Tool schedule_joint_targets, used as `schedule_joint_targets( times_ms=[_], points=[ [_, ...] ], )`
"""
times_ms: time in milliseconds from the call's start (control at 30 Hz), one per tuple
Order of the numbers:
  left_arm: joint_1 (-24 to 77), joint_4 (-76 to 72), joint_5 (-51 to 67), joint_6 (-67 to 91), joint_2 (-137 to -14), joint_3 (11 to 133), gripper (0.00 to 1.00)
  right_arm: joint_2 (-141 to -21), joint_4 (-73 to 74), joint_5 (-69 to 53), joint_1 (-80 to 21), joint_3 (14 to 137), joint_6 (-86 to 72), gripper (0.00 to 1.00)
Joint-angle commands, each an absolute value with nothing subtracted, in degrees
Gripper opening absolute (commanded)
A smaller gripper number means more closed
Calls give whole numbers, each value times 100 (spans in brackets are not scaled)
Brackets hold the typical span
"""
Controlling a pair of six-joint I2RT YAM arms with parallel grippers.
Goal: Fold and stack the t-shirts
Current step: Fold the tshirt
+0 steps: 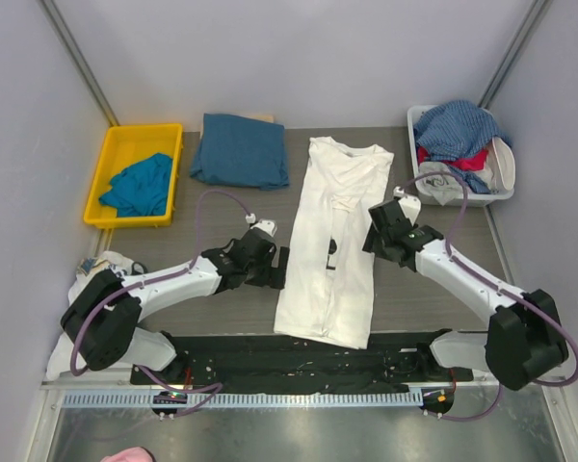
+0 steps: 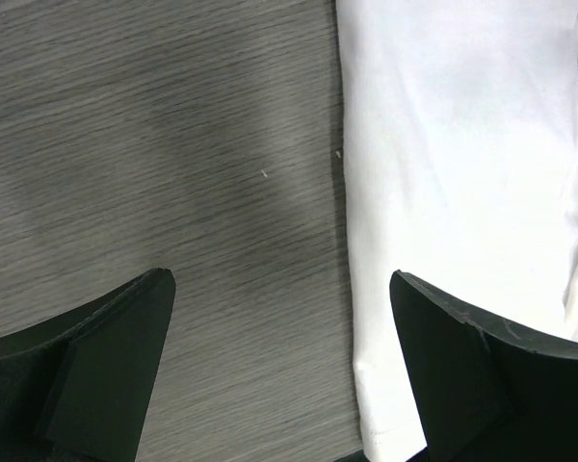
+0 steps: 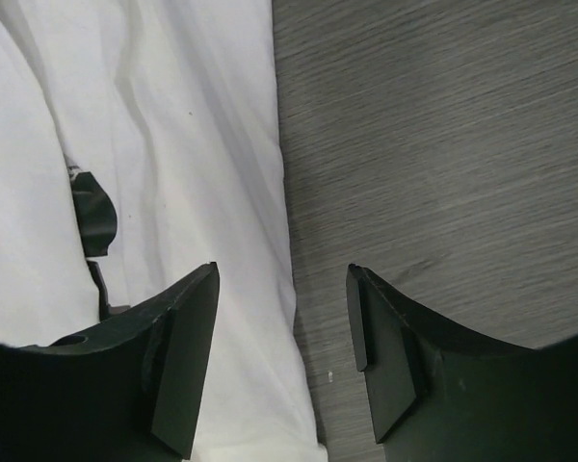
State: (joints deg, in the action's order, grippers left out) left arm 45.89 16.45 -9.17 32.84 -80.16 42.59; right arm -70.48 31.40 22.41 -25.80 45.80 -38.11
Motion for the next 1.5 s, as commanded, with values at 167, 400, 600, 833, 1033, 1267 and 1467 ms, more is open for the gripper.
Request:
schedule_joint_targets(
  times_ms=[167, 400, 600, 833, 1033, 1267, 1467],
  points=[
    [4685, 1336, -887, 3445, -7787, 4377, 100, -9262, 2136, 2619, -2584, 7141, -3007, 79],
    [4685, 1512, -1081, 3498, -7445, 4237, 100, -11160, 2127, 2426, -2435, 9042, -2655, 81],
    [4693, 1617, -1160, 3559, -7234, 4078, 100, -12365, 2057, 2382, -2312, 9764, -2426, 81],
    [4685, 1600, -1222, 3656, -7216, 3973, 100, -12797, 1916, 2224, -2206, 9809, -2417, 81],
    [4693, 1661, -1266, 3665, -7304, 4008, 100, -13271, 1968, 2013, -1978, 10141, -2347, 80],
    [4685, 1819, -1389, 3700, -7251, 4034, 100, -14106, 2452, 1582, -1644, 11152, -2092, 81],
    [4685, 1837, -1389, 3700, -7242, 4043, 100, -14090, 2549, 1398, -1564, 11531, -1846, 81]
  ],
)
